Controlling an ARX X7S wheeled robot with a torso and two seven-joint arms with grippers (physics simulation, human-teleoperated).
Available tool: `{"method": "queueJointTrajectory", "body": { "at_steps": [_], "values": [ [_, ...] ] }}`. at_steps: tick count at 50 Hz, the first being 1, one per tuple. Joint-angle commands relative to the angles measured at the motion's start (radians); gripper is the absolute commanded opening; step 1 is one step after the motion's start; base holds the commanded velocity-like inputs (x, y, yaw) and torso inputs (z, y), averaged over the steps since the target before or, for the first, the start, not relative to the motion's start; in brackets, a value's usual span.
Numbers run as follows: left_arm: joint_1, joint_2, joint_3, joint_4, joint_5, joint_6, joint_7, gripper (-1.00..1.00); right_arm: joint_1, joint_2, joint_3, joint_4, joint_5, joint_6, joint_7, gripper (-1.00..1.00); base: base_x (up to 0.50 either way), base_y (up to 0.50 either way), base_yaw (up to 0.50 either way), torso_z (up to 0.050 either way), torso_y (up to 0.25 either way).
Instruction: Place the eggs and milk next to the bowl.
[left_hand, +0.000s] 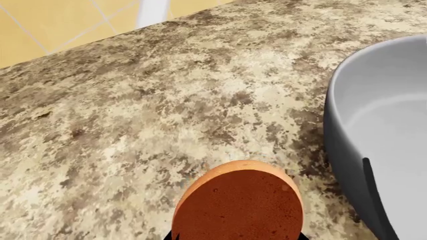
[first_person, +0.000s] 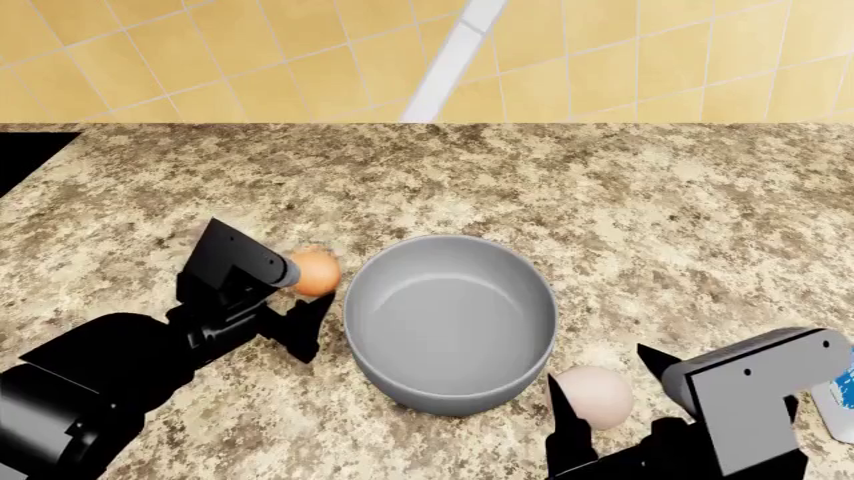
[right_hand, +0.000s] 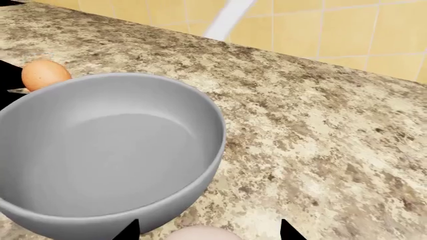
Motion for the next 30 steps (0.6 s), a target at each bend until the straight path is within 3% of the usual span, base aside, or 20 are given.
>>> {"method": "queueJointTrajectory", "body": {
  "at_steps": [1, 30],
  "values": [
    [0.016, -0.004, 0.003, 0.003, -0.009, 0.008, -0.015, -1.00, 0.002, 0.006, 0.005, -0.011, -0.003, -0.008, -0.001, 1.00, 0.00, 0.00, 0.00, 0.000, 0.000],
    [0.021, -0.008, 0.044, 0.000, 0.018, 0.025, 0.002, -1.00, 0.010, 0.012, -0.009, 0.001, -0.006, -0.010, -0.001, 1.00, 0.00, 0.00, 0.00, 0.000, 0.000]
  ]
}}
